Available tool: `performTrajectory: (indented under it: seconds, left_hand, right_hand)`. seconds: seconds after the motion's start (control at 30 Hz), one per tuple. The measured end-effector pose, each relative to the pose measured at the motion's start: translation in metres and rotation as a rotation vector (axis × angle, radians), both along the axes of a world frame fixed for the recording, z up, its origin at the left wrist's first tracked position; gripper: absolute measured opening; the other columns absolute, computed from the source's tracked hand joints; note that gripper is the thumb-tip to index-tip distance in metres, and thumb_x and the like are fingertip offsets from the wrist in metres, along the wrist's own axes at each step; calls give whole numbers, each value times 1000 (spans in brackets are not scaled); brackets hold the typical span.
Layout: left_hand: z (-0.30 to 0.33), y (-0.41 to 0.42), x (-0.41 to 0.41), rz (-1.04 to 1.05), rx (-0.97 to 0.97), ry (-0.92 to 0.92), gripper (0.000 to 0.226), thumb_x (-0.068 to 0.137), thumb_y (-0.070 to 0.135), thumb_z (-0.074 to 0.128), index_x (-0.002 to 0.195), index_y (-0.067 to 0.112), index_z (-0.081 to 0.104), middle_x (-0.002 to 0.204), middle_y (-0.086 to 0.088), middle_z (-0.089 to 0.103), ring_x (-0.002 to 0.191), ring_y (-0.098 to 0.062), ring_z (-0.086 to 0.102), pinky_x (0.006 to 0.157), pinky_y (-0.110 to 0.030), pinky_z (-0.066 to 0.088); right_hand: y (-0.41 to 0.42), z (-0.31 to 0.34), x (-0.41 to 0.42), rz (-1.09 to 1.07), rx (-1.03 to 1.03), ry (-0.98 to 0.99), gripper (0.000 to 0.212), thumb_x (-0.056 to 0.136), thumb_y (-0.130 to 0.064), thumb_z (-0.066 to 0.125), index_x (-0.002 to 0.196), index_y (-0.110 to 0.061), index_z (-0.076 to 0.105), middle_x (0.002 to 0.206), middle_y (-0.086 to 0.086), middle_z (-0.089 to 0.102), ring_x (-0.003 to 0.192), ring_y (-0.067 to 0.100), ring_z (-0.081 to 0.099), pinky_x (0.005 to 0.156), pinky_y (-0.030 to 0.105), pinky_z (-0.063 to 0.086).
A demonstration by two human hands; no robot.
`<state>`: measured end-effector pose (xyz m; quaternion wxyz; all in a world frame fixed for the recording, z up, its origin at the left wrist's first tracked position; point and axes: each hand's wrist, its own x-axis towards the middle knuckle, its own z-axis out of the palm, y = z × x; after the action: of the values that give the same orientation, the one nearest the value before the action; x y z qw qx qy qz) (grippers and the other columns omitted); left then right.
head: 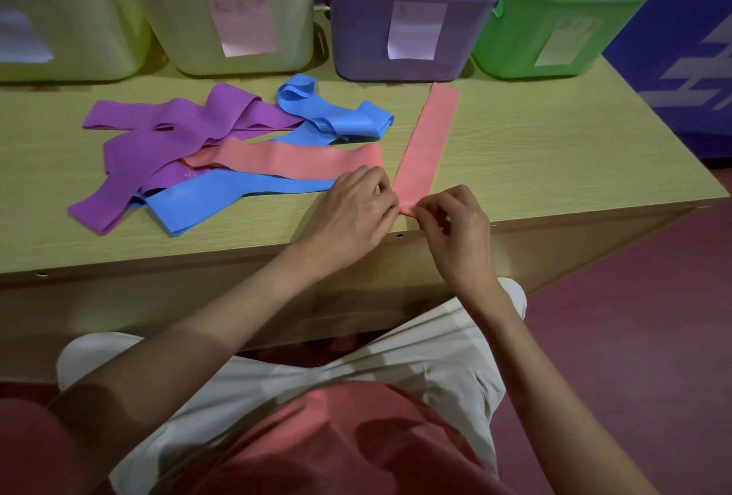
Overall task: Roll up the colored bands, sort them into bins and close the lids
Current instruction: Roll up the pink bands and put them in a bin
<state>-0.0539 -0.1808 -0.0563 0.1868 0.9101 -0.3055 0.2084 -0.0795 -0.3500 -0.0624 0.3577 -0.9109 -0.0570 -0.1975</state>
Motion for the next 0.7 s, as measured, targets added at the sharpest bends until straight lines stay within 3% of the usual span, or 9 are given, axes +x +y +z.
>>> performTrajectory:
  seconds: [0.13,0.23,0.33,0.5,0.7]
  left_hand:
    - [-3,3,-1,0,-11,32,14,90,16,64,97,7,71,90,-7,56,87,-21,53,76,-35,47]
    - [-3,4,0,8,-48,67,18,89,17,66,104,8,72,93,-6,58,90,-20,54,77,-33,47]
    - [-1,4,3,-16,-63,79,18,89,19,67,102,8,71,93,-5,59,88,-19,52,77,-32,46]
    - [-3,2,4,-71,-88,104,20,90,18,65,106,7,66,92,-4,59,86,-19,52,77,-33,45]
    - [-5,1,2,-63,-60,83,12,92,18,60,95,7,62,91,-5,56,84,-21,50,75,-37,45]
  right_hand:
    - [-8,-4,-2,77,-58,-17,11,85,-17,73,94,-10,72,85,0,53,69,3,48,61,19,43]
    - [-9,-3,1,92,-75,-21,10,87,-15,70,94,-8,72,87,2,55,67,6,52,61,21,45]
    - [-9,-2,2,92,-62,-15,8,88,-14,68,92,-7,72,87,2,56,68,9,53,61,21,44]
    - [-12,-3,-1,110,-33,-3,6,87,-7,67,90,-6,72,86,2,55,69,6,48,62,5,36]
    - [-11,-4,-1,97,-27,-11,5,88,-9,67,91,-8,71,85,1,55,66,8,49,61,8,37]
